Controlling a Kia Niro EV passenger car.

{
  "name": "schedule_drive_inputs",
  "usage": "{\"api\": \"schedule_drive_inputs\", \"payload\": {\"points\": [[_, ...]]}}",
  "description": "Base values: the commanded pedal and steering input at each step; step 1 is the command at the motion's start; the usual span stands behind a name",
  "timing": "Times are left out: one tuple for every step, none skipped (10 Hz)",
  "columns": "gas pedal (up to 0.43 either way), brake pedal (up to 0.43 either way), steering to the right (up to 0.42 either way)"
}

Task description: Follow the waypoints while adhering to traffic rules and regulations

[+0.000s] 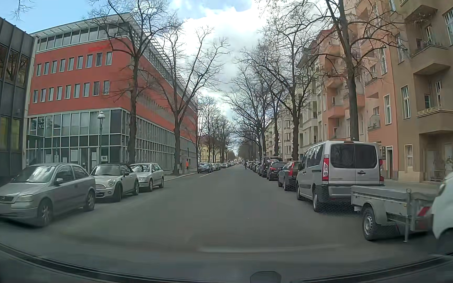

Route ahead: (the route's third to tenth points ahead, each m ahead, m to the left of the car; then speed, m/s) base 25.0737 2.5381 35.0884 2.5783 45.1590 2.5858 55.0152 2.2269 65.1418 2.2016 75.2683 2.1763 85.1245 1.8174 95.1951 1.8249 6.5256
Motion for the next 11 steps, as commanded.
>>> {"api": "schedule_drive_inputs", "payload": {"points": [[0.118,0.024,-0.003],[0.118,0.030,-0.003],[0.118,0.030,-0.003],[0.118,0.024,-0.003],[0.098,0.030,-0.003],[0.098,0.030,-0.003],[0.067,0.030,-0.003],[0.039,0.030,-0.003],[0.028,0.030,-0.003],[0.028,0.030,-0.003],[0.028,0.030,-0.003]]}}
